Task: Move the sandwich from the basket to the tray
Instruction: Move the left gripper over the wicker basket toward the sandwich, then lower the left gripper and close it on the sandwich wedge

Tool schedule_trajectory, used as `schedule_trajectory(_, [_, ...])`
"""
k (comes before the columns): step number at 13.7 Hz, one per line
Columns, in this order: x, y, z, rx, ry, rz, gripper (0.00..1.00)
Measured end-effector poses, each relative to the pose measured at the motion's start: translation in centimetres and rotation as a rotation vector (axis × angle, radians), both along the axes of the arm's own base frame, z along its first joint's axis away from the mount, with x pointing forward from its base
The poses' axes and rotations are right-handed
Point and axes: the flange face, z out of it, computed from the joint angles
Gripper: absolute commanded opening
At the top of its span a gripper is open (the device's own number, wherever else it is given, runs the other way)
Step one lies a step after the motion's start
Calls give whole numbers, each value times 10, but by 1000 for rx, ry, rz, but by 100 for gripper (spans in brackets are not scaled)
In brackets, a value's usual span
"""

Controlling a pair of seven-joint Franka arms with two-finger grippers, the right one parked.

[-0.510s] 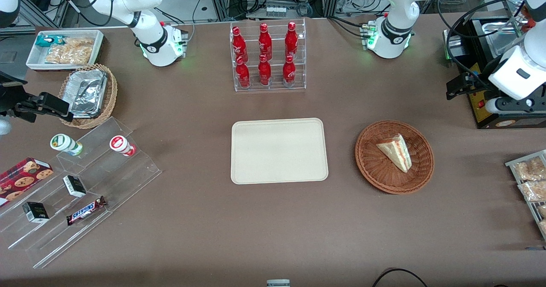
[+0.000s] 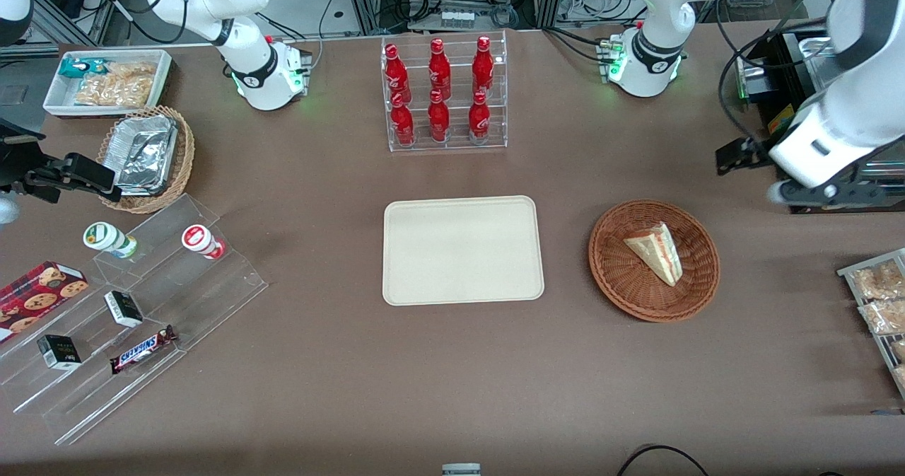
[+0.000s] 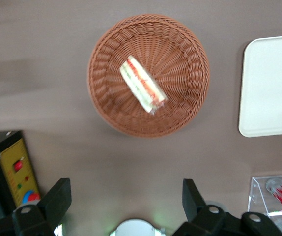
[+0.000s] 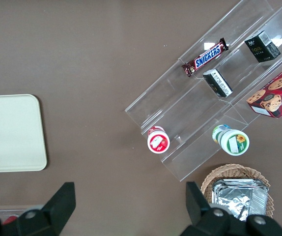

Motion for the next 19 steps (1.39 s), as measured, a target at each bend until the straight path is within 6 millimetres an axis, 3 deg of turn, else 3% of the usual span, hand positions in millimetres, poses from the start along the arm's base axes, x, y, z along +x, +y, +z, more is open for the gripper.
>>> schedule_trajectory(3, [2,-7,-74,-1,-7,-15,100])
schedule_trajectory(8, [-16,-5,-170,-11,-138,30,100])
schedule_trajectory(11, [-24,-4,-196,-8,-188,172,100])
schedule_trajectory(16, [-41,-11,-244,-9,-250,579,100])
schedule_trajectory(19, [-40,-17,-267,-7,-240,733,100])
